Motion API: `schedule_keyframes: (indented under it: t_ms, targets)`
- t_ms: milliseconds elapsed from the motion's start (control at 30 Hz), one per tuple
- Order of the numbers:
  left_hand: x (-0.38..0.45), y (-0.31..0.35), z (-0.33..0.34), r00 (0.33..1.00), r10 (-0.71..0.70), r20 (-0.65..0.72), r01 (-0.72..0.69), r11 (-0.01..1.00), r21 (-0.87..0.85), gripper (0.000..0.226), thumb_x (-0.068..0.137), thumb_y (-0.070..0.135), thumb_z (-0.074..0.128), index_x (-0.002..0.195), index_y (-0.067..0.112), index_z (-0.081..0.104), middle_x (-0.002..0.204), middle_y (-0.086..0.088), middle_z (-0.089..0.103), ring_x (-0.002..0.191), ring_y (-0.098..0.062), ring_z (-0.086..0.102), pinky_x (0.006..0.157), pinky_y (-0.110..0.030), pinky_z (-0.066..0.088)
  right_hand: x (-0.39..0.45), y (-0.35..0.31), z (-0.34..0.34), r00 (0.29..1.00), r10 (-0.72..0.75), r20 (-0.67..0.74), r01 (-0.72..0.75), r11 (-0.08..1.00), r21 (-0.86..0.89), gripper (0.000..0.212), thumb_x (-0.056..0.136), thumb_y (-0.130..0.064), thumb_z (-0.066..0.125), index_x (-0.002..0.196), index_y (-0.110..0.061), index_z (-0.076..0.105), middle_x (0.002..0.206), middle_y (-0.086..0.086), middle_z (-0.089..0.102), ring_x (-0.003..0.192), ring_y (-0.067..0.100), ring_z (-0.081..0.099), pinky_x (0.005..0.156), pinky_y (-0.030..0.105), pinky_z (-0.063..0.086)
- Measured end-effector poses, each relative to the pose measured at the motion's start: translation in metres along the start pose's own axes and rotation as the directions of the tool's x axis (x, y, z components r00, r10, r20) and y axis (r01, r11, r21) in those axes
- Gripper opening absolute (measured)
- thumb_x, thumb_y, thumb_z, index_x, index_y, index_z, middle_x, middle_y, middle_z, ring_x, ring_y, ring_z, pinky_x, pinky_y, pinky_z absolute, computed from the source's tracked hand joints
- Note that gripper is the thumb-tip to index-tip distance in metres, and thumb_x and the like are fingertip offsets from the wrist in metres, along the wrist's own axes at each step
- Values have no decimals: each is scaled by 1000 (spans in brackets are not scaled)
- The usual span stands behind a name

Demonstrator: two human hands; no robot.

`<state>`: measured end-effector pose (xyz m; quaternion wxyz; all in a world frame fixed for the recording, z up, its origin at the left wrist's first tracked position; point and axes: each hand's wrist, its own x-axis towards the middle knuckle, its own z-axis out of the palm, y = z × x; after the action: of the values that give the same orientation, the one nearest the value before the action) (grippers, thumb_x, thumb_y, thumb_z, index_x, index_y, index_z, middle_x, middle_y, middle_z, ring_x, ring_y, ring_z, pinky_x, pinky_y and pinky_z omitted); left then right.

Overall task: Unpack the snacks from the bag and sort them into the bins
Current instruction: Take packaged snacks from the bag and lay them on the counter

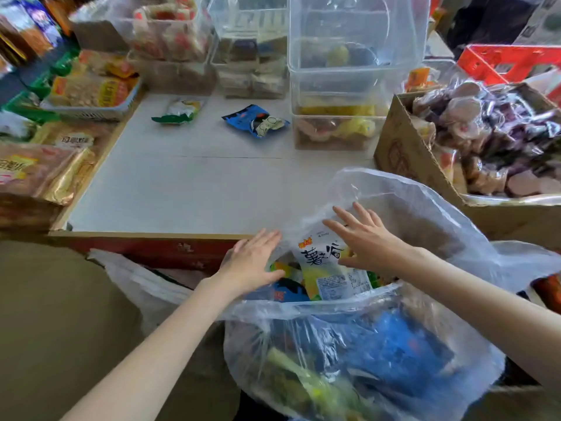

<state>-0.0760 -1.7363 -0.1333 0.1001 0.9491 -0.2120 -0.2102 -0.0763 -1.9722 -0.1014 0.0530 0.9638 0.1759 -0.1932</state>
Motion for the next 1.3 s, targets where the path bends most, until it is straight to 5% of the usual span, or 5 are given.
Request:
schedule_keyframes:
  t_ms: [400,667,933,1100,1300]
  targets:
    - [0,-21,-16,989,-101,-104,71,963,-259,52,95,16,48,143,29,33,138,-3,45,109,-20,57,84,-28,49,54,-68,53,952,292,-94,-280,952,121,59,87,-17,56,138,-14,26,144,16,26,123,45,39,99,58,34]
    - [26,-4,-11,997,-40,-68,8,905,-424,59,93,20,54,145,28,27,142,-3,43,123,-21,46,92,-22,32,6,-14,5,827,-46,-560,346,828,442,17,78,8,60,86,-2,72,84,9,71,75,21,69,68,20,46]
    - [34,4,-55,999,18,33,25,334,-942,86,56,55,82,129,42,40,143,3,44,132,-16,40,108,-39,36,19,10,-117,814,316,-488,581,-448,679,41,85,12,48,59,-14,67,90,5,71,82,21,65,73,35,52]
    - [28,-30,-74,987,124,105,121,-132,-984,74,58,36,85,120,6,58,116,-14,66,105,-26,65,86,-35,55,93,-17,-135,867,452,-210,496,-740,453,26,89,7,48,84,-13,62,79,4,68,73,17,63,72,32,54]
    - [54,-116,-95,910,-408,65,-15,-189,-982,15,92,31,52,89,19,61,65,6,69,53,-6,61,44,-14,44,171,-49,-116,985,136,-110,144,-276,950,56,87,-20,63,135,-21,34,125,4,54,97,17,61,78,31,51]
